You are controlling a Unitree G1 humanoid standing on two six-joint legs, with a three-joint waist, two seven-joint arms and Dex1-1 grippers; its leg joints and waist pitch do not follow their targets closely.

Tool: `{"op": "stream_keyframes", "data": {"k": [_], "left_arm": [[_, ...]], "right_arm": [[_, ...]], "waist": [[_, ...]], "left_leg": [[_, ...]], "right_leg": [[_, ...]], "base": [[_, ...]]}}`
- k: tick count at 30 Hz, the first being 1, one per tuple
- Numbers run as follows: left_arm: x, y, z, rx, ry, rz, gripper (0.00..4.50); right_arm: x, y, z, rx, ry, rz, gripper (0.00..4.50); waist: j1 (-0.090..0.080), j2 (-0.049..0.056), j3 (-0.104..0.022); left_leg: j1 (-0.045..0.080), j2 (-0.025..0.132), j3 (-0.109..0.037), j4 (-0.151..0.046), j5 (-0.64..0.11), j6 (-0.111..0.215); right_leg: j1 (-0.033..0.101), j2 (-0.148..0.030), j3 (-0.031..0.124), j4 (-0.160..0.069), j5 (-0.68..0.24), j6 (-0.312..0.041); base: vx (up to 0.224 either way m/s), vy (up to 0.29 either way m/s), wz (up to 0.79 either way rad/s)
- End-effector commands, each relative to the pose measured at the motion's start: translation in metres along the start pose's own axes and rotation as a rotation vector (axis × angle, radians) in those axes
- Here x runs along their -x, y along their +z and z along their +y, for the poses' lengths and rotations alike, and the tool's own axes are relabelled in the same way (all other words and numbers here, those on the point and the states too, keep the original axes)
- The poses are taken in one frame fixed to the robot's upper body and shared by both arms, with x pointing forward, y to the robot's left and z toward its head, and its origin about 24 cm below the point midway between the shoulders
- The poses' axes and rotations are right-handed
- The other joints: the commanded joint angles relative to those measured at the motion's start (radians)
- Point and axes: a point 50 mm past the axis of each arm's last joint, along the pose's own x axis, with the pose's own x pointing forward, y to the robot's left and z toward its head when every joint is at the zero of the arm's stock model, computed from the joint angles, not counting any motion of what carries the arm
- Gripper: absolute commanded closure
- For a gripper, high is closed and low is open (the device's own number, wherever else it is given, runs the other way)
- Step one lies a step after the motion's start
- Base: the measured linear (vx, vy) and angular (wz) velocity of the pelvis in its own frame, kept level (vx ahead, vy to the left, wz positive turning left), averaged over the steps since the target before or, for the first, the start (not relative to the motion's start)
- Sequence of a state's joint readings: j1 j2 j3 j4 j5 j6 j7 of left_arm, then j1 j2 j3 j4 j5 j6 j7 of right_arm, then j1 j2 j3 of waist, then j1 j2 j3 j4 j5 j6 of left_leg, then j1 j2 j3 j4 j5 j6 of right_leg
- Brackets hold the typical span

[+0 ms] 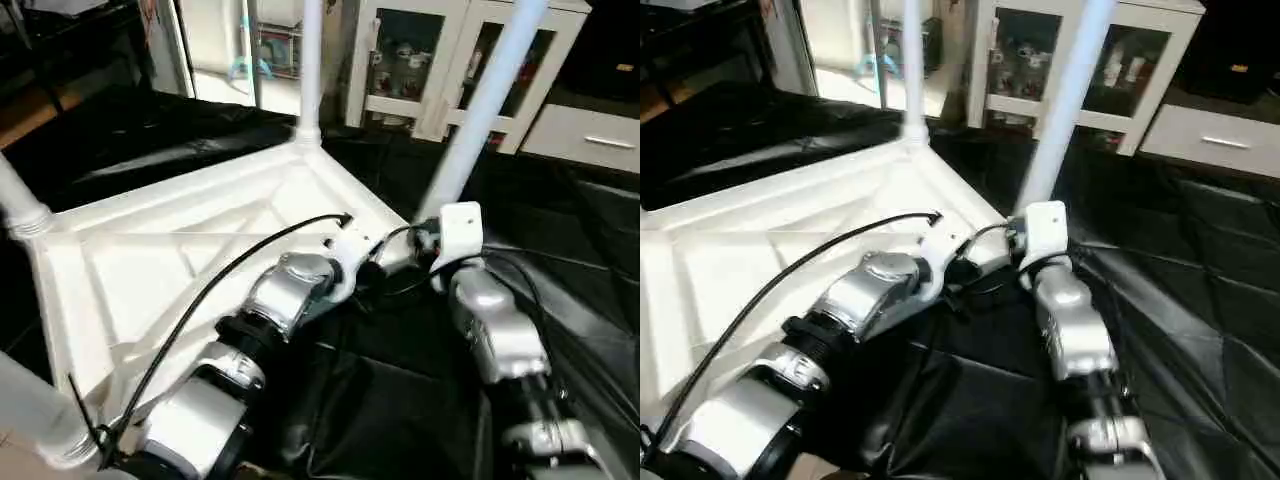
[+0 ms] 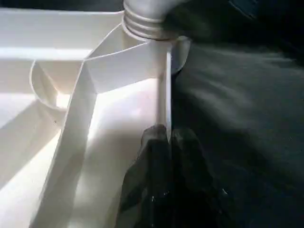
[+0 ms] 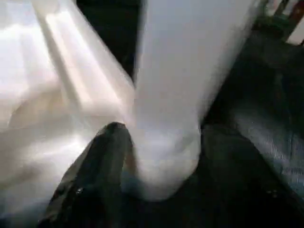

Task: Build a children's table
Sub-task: Rotate leg to tighten

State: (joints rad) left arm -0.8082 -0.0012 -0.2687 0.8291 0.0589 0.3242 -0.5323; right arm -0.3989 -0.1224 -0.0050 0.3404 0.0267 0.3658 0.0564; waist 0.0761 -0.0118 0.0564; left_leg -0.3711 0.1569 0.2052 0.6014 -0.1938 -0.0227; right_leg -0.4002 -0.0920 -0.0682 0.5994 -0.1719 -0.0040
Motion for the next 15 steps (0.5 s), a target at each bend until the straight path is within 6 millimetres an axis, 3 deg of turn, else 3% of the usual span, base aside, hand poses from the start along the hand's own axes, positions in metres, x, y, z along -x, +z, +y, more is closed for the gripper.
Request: {"op": "stream_keyframes", "data": {"k": [1, 3, 4, 5, 7, 9, 10, 11, 13, 15], "left_arm": [[0.006, 0.011, 0.012, -0.033, 0.037, -0.064, 4.50], [0.006, 0.009, 0.013, -0.033, 0.033, -0.059, 4.50], [0.006, 0.009, 0.013, -0.033, 0.033, -0.059, 4.50], [0.005, 0.009, 0.012, -0.051, 0.020, -0.062, 4.50], [0.005, 0.009, 0.012, -0.056, 0.016, -0.062, 4.50], [0.004, 0.010, 0.010, -0.082, -0.014, -0.077, 4.50], [0.004, 0.010, 0.009, -0.087, -0.024, -0.079, 4.50], [0.003, 0.011, 0.007, -0.110, -0.049, -0.088, 4.50], [0.001, 0.014, -0.003, -0.174, -0.156, -0.124, 4.50], [0.000, 0.015, -0.007, -0.189, -0.181, -0.132, 4.50]], "right_arm": [[0.010, -0.004, -0.007, 0.012, -0.006, 0.013, 1.44], [0.018, -0.008, -0.009, 0.024, 0.001, 0.025, 1.22], [0.018, -0.008, -0.009, 0.024, 0.001, 0.025, 1.18], [0.023, -0.012, -0.011, 0.028, 0.001, 0.036, 0.99], [0.026, -0.014, -0.012, 0.033, -0.002, 0.040, 0.87], [0.032, -0.017, -0.015, 0.045, -0.009, 0.043, 0.73], [0.034, -0.018, -0.017, 0.054, -0.017, 0.044, 0.65], [0.037, -0.019, -0.020, 0.065, -0.028, 0.046, 0.56], [0.045, -0.021, -0.034, 0.110, -0.081, 0.054, 0.38], [0.047, -0.022, -0.039, 0.092, -0.092, 0.047, 0.22]], "waist": [[0.001, -0.014, -0.066], [-0.001, -0.016, -0.070], [-0.001, -0.016, -0.070], [-0.006, -0.010, -0.072], [-0.007, -0.013, -0.071], [-0.006, -0.009, -0.069], [-0.006, 0.000, -0.068], [-0.008, -0.003, -0.066], [-0.006, 0.003, -0.064], [0.002, 0.001, -0.065]], "left_leg": [[0.014, 0.071, -0.044, -0.086, -0.217, 0.015], [0.010, 0.070, -0.042, -0.080, -0.169, 0.035], [0.010, 0.070, -0.042, -0.080, -0.169, 0.035], [0.010, 0.068, -0.040, -0.076, -0.134, 0.055], [0.011, 0.069, -0.037, -0.074, -0.131, 0.069], [0.014, 0.071, -0.037, -0.076, -0.151, 0.069], [0.015, 0.071, -0.039, -0.077, -0.160, 0.064], [0.016, 0.070, -0.039, -0.079, -0.195, 0.052], [0.019, 0.071, -0.040, -0.082, -0.214, 0.041], [0.023, 0.072, -0.037, -0.081, -0.225, 0.032]], "right_leg": [[0.043, -0.074, 0.050, -0.085, -0.276, -0.145], [0.046, -0.074, 0.051, -0.073, -0.188, -0.173], [0.046, -0.074, 0.051, -0.073, -0.188, -0.173], [0.045, -0.072, 0.050, -0.070, -0.134, -0.197], [0.046, -0.073, 0.050, -0.068, -0.122, -0.213], [0.044, -0.075, 0.050, -0.074, -0.153, -0.210], [0.044, -0.076, 0.050, -0.074, -0.165, -0.214], [0.042, -0.073, 0.049, -0.084, -0.212, -0.205], [0.040, -0.072, 0.051, -0.089, -0.243, -0.193], [0.038, -0.074, 0.053, -0.089, -0.254, -0.184]], "base": [[0.000, 0.000, 0.00], [0.000, 0.000, 0.00], [0.000, 0.000, 0.00], [0.000, 0.000, 0.00], [0.000, 0.000, 0.00], [0.000, 0.000, 0.00], [0.000, 0.000, 0.00], [0.000, 0.000, 0.00], [0.000, 0.000, 0.00], [0.000, 0.000, 0.00]]}}
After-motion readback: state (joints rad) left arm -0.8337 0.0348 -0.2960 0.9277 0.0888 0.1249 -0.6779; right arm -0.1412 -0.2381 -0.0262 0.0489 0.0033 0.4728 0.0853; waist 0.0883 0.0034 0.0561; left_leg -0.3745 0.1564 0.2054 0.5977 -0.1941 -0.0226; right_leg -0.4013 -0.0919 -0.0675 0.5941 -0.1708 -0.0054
